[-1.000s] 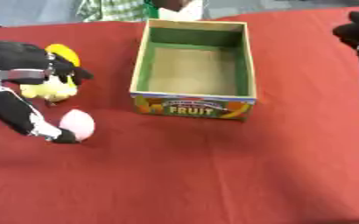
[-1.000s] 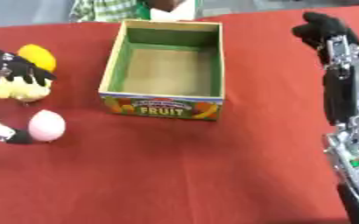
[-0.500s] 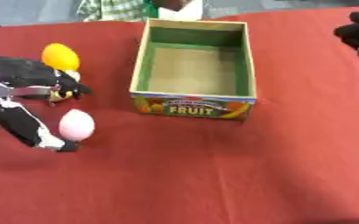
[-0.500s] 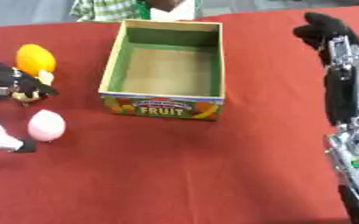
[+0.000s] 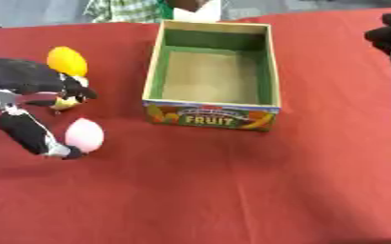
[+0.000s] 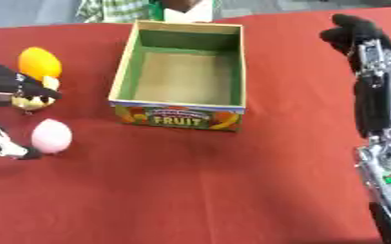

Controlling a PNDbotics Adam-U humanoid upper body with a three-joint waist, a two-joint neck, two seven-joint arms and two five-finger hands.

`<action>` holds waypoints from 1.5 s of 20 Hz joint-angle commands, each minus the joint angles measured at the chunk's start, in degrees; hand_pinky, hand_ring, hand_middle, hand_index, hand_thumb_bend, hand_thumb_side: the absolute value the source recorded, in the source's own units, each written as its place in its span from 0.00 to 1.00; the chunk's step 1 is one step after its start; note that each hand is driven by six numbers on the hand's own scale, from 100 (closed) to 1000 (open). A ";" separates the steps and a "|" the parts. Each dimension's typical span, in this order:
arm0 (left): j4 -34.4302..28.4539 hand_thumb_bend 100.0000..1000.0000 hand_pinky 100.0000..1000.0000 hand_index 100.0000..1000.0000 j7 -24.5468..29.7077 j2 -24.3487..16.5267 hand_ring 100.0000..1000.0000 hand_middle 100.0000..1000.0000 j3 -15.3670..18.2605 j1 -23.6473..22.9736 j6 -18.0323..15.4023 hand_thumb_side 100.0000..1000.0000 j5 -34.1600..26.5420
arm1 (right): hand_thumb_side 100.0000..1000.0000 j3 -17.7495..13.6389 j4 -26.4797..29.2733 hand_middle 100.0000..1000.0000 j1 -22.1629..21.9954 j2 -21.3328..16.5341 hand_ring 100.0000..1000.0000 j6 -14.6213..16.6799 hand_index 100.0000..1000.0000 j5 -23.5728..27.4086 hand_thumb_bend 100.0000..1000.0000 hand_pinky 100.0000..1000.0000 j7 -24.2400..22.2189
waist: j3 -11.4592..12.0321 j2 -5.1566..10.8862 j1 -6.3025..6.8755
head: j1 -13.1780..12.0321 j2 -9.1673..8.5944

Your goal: Pick up objects on the table and place them in the box.

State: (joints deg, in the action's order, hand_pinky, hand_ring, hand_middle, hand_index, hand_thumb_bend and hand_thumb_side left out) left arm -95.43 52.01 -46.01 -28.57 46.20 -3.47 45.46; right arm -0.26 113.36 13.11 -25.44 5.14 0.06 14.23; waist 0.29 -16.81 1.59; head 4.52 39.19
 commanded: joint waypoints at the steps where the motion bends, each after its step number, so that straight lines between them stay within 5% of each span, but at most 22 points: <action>1: 2.52 0.47 0.59 1.00 -0.04 0.74 0.77 0.77 -0.15 0.95 -1.02 0.64 2.14 | 1.00 -0.08 1.23 0.60 0.62 -0.66 0.76 0.10 0.80 -0.28 0.00 0.87 -0.21 | -0.16 0.81 -0.23 | -0.30 -0.70; 10: 9.37 0.50 0.57 0.99 -0.04 3.50 0.75 0.74 -1.13 1.39 -3.17 0.65 4.61 | 1.00 -0.08 1.23 0.60 0.57 -0.34 0.76 0.05 0.80 -0.29 0.00 0.87 -0.19 | -0.39 0.62 -0.36 | -0.51 -0.76; 13: 11.04 0.43 0.53 0.94 -0.04 4.51 0.72 0.70 -1.06 1.50 -3.73 0.61 6.35 | 1.00 -0.12 1.23 0.60 0.52 -0.24 0.76 0.06 0.80 -0.27 0.00 0.87 -0.19 | -0.47 0.62 -0.43 | -0.53 -0.78; 16: 11.59 0.32 0.48 0.91 -0.04 4.95 0.69 0.67 -0.83 1.67 -4.13 0.51 8.44 | 1.00 -0.12 1.23 0.60 0.51 -0.17 0.76 0.08 0.80 -0.25 0.00 0.87 -0.20 | -0.50 0.61 -0.45 | -0.51 -0.74; 19: 11.56 0.12 0.40 0.87 -0.04 5.24 0.64 0.62 -0.67 1.67 -4.77 0.29 10.62 | 1.00 -0.11 1.23 0.60 0.52 -0.09 0.76 0.06 0.80 -0.21 0.00 0.87 -0.25 | -0.49 0.56 -0.44 | -0.46 -0.81; 23: 9.47 0.00 0.20 0.71 -0.08 5.48 0.48 0.49 0.37 2.02 -4.55 0.00 12.82 | 1.00 -0.15 1.23 0.60 0.43 0.02 0.76 0.03 0.80 -0.20 0.00 0.87 -0.26 | -0.41 0.57 -0.47 | -0.35 -0.72; 30: 1.59 0.00 0.00 0.48 -4.95 5.43 0.29 0.32 3.32 1.92 0.58 0.12 13.28 | 1.00 -0.31 1.23 0.60 0.27 0.15 0.76 -0.01 0.80 -0.21 0.00 0.87 -0.07 | -0.27 0.60 -0.57 | -0.10 -0.67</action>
State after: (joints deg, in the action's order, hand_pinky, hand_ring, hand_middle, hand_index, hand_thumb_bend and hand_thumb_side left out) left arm -91.81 47.96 -39.30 -26.65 47.22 -3.87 59.05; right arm -0.02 113.36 13.08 -24.49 5.04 0.06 14.14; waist -0.01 -17.12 1.06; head 4.22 38.93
